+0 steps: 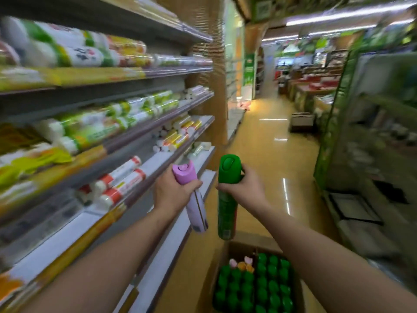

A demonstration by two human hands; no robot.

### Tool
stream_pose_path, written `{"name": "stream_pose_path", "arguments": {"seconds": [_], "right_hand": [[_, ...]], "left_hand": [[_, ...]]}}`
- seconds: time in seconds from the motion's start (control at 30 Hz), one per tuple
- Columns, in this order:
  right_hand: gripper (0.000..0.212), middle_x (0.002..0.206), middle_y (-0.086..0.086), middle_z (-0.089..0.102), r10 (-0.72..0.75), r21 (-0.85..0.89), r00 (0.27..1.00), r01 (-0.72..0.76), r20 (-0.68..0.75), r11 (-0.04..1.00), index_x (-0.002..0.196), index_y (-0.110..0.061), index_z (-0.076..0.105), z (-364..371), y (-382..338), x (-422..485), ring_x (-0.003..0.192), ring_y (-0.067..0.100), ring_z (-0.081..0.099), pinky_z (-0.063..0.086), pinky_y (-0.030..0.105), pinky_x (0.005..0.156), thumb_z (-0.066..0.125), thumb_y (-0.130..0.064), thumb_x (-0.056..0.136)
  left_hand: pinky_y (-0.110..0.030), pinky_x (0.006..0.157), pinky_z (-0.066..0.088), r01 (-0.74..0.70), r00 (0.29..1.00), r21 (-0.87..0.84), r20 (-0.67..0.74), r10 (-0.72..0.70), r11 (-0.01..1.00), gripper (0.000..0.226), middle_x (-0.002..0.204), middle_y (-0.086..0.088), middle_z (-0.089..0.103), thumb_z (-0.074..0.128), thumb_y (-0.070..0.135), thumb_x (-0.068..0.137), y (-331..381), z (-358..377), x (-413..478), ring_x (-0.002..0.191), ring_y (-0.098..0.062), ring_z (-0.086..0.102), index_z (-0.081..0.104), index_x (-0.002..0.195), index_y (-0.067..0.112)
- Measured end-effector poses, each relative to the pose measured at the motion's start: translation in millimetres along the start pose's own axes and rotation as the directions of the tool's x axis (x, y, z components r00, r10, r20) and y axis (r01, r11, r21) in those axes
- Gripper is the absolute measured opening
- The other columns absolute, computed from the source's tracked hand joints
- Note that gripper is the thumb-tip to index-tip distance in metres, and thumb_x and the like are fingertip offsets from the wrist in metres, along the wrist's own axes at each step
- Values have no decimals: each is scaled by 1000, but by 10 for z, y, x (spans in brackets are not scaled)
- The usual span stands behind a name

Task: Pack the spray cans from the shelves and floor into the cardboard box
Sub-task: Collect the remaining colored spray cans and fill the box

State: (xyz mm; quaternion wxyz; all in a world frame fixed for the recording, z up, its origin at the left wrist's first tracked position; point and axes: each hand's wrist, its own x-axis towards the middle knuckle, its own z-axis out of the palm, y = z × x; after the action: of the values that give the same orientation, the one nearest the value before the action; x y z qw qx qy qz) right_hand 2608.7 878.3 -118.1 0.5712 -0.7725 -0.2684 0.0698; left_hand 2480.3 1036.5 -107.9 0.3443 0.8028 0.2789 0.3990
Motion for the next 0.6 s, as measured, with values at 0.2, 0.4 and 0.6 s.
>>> {"name": "stream_pose_path", "arguments": {"seconds": [0.2,0.4,0.6], "right_hand": [[85,102,-14,71,15,-95,990,-28,-142,995,122,-35,58,-644,284,418,93,10,69,62,42,80,89,-64,47],[77,102,-15,68,114,-140,960,-153,-254,978,118,-33,59,-893,799,834,96,11,67,61,43,83,91,-57,53],[78,113,-9,65,227,-188,924,-292,-307,938,130,-22,56,-953,1451,1367,103,10,60,53,28,81,93,-40,64]], "left_hand": [[-34,67,47,-50,993,-18,106,52,999,49,89,5,66,91,43,58,300,850,405,81,-20,62,63,93,23],[-39,73,54,-39,950,-19,309,43,999,50,93,5,69,88,51,56,88,1777,787,86,-20,64,63,94,29],[-32,62,45,-31,866,38,499,8,999,52,85,8,63,87,53,56,-410,2739,1171,79,-19,60,55,90,29]]}}
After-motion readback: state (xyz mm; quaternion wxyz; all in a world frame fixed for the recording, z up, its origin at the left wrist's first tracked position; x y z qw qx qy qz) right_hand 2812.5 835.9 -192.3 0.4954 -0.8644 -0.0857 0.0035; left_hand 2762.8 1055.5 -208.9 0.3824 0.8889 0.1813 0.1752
